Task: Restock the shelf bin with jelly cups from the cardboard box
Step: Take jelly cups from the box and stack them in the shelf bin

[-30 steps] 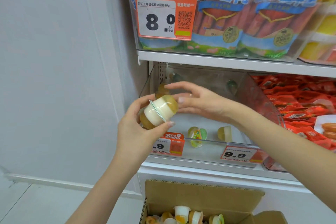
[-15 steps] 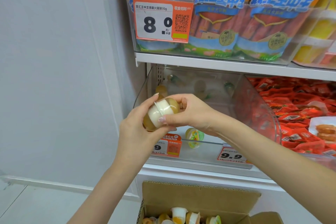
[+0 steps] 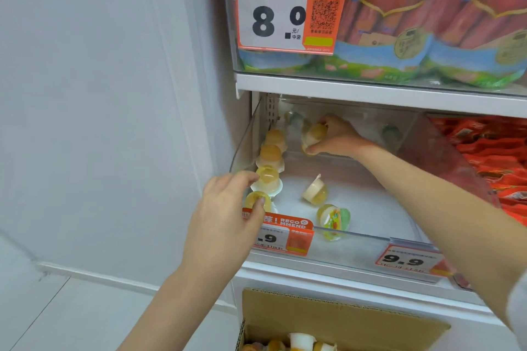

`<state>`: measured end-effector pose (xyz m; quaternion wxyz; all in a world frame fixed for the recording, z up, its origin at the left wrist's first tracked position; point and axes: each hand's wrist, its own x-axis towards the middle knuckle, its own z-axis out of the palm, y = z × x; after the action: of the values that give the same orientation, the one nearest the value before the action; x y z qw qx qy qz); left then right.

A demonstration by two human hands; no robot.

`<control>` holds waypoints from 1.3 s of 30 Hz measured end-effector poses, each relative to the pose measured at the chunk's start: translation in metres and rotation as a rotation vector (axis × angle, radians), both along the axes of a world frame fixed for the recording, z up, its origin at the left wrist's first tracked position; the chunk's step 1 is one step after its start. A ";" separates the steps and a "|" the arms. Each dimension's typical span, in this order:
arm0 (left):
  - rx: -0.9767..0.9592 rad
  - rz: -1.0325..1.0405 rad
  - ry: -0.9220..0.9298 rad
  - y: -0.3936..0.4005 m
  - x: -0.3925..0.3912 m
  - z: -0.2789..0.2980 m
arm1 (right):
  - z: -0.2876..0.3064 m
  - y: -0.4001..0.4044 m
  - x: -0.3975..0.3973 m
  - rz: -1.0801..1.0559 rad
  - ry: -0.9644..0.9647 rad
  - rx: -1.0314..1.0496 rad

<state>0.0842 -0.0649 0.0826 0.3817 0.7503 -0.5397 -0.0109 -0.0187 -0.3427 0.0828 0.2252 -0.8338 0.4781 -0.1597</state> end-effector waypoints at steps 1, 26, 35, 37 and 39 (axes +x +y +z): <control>-0.001 0.002 -0.014 -0.001 0.001 -0.001 | -0.007 -0.002 0.004 0.009 0.001 0.013; 0.024 -0.010 -0.035 -0.004 0.001 -0.005 | -0.043 0.001 0.020 -0.011 -0.139 0.020; 0.039 0.000 -0.042 -0.003 -0.002 -0.003 | -0.053 0.003 0.024 -0.062 -0.214 0.045; 0.034 0.001 -0.047 -0.003 -0.003 -0.003 | -0.055 0.004 0.024 -0.070 -0.247 0.040; 0.033 -0.002 -0.051 -0.003 -0.004 -0.003 | -0.057 0.005 0.024 -0.078 -0.268 0.046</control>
<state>0.0807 -0.0680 0.0800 0.3553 0.7561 -0.5496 -0.0009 0.0053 -0.3380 0.0262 0.2997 -0.7805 0.4791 -0.2675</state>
